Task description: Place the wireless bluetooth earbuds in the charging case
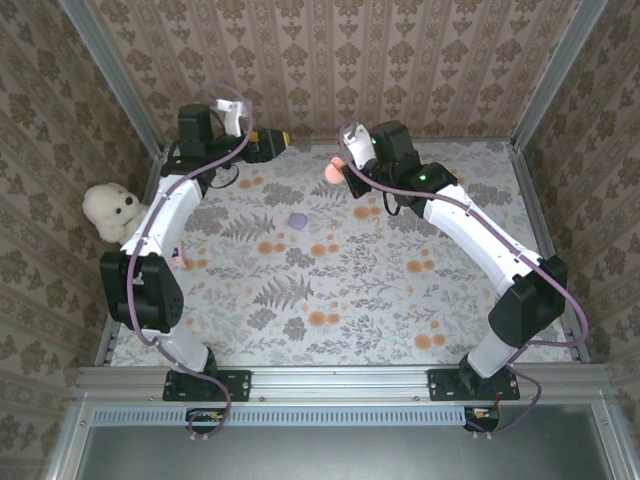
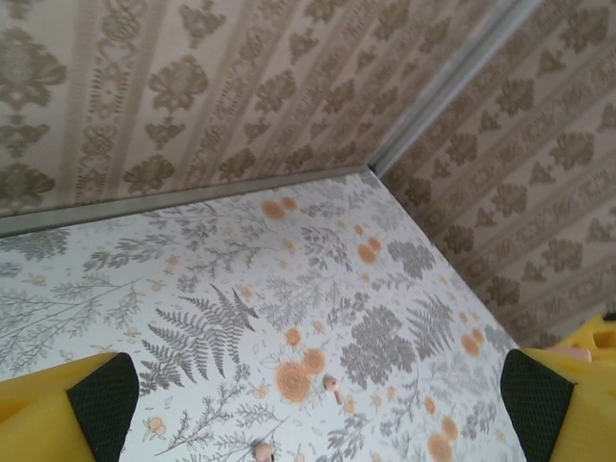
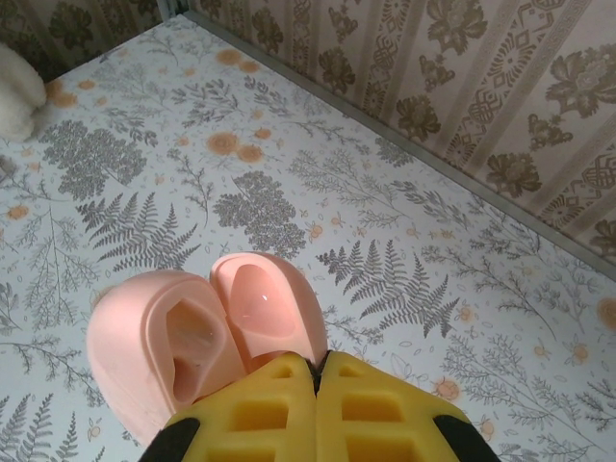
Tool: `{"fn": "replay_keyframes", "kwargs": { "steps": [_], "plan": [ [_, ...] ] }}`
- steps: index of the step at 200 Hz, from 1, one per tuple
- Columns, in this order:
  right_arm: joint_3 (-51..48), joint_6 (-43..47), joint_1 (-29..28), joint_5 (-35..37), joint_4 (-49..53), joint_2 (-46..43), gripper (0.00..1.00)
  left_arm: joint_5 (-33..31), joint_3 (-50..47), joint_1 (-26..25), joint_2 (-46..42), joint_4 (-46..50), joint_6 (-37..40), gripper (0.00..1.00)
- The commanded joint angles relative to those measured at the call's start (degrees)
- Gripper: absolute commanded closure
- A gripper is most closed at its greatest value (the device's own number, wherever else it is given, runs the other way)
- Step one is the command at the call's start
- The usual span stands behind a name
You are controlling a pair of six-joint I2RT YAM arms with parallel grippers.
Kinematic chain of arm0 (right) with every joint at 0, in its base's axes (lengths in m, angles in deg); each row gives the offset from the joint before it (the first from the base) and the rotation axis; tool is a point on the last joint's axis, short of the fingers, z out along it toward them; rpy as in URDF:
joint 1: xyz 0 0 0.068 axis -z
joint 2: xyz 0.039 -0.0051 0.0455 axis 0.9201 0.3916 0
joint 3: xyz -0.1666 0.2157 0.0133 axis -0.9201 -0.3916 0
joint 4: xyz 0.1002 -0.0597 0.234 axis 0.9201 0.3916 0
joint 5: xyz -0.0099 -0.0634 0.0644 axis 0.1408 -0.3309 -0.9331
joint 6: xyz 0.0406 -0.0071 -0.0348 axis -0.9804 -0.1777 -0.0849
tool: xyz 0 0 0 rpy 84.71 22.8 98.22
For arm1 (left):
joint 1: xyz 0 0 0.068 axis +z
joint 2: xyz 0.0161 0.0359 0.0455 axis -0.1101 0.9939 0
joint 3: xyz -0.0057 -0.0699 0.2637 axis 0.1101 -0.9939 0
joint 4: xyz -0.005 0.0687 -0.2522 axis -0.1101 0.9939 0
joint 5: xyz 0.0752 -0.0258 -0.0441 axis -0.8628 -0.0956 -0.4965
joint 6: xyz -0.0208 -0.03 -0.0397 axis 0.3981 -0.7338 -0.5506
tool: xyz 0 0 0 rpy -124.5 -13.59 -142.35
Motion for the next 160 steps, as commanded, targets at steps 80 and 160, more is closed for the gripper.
{"fn": "replay_keyframes", "kwargs": {
  "steps": [80,160],
  "plan": [
    [-4.20,3.94,-1.55,-0.68,4.40,-5.40,1.00,6.86,2.69,-11.01,-4.80,23.43,33.19,0.12],
    [-8.02,2.50,-2.69,-1.79,6.20,-10.57,1.00,13.63,7.02,-13.49,-2.01,32.02,36.46,0.27]
  ]
}}
